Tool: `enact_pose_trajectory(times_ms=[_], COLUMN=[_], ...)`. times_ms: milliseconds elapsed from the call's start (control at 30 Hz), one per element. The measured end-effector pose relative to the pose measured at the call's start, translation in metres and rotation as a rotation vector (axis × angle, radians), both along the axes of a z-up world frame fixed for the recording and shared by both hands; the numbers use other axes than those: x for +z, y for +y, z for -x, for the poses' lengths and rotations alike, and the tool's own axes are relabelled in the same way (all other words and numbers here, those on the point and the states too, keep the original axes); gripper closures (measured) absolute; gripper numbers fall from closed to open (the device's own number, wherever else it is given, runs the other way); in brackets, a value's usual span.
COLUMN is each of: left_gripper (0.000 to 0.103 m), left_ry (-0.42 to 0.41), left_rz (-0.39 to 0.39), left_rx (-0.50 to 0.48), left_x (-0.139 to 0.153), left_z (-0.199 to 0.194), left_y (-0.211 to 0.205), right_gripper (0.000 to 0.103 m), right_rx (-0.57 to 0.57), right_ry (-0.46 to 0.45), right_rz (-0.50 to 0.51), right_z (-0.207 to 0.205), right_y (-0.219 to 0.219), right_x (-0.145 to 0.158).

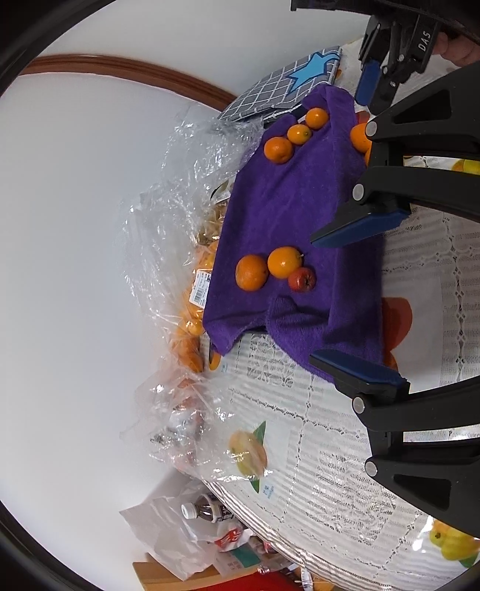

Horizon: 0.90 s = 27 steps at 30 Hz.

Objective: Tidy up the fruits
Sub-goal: 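Grasp a large orange in front of the towel with the right gripper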

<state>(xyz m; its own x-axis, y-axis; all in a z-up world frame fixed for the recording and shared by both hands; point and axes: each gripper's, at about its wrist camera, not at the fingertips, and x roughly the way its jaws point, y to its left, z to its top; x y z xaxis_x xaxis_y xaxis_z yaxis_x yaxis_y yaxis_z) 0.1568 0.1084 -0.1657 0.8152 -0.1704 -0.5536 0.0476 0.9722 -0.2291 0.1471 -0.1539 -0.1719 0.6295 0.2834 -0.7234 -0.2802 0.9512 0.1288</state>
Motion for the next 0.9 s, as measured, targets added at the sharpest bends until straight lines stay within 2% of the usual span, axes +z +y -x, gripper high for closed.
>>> enact_pose_trajectory(times_ms=[600,833,900], left_gripper=[0.048,0.048,0.048], left_ry=[0.026,0.019,0.024], left_rz=[0.054,0.064,0.064], left_rx=[0.048,0.057,0.057], left_x=[0.002,0.004,0.004], left_z=[-0.007,-0.005,-0.006], left_y=[0.017,0.021,0.021], right_gripper=[0.059,0.059,0.063], right_rx=[0.076,0.079,0.077], right_ry=[0.103,0.094,0.090], right_rz=[-0.006,0.002,0.002], right_z=[-0.034,-0.036,-0.036], right_y=[0.025,0.030,0.030], right_x=[-0.022,-0.022,-0.021])
